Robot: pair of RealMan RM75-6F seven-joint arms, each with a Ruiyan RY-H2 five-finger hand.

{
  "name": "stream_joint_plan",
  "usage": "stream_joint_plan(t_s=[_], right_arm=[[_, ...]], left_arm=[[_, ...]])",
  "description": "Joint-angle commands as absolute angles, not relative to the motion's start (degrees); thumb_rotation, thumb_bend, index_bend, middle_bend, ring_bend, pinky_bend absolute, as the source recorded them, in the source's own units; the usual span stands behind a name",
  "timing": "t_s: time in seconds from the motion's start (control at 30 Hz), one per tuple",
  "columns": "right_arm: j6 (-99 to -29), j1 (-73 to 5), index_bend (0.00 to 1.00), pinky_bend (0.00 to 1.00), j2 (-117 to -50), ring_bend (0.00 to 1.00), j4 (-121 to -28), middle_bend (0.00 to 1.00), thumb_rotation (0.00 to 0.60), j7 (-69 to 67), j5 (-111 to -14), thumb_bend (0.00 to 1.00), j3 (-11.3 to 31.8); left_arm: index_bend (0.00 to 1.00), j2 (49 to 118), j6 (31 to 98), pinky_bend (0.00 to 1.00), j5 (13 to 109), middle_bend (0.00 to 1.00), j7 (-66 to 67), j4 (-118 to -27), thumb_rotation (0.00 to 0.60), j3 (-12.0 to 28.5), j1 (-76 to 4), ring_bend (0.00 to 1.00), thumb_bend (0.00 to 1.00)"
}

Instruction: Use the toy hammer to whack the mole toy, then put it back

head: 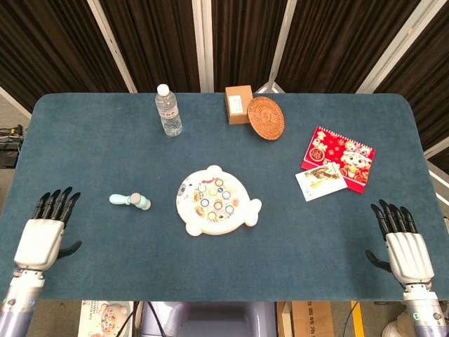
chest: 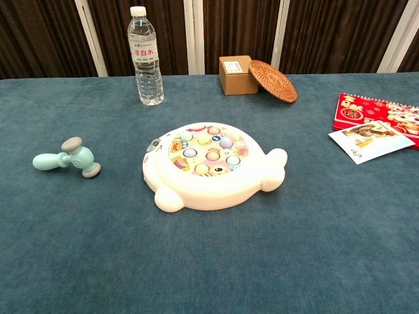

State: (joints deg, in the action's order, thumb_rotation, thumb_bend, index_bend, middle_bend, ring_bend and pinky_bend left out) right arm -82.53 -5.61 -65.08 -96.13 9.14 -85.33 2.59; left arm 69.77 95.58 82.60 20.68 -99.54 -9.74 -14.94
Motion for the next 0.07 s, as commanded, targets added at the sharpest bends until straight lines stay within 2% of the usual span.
stream_joint_plan(t_s=[0.03, 0.07], right_arm=[[-83.7, -5.4, 0.00, 0.00, -65.5, 0.00, -95.6, 0.00, 0.600, 9.7, -86.3, 0.21, 2.6], [-84.0, -5.3, 0.00, 0.00, -65.6, 0.00, -95.5, 0.00, 0.600, 9.6, -86.5, 0.21, 2.7]], left_arm=[[0.00, 66.0, 102.0, 0.00, 88.5, 0.00, 15.3, -95.8, 0.600, -14.3, -8.8, 0.00, 0.04], [0.00, 65.6, 102.5, 0.00, 88.8, 0.00, 14.0, -95.5, 0.600, -14.8, -8.0, 0.00, 0.04]])
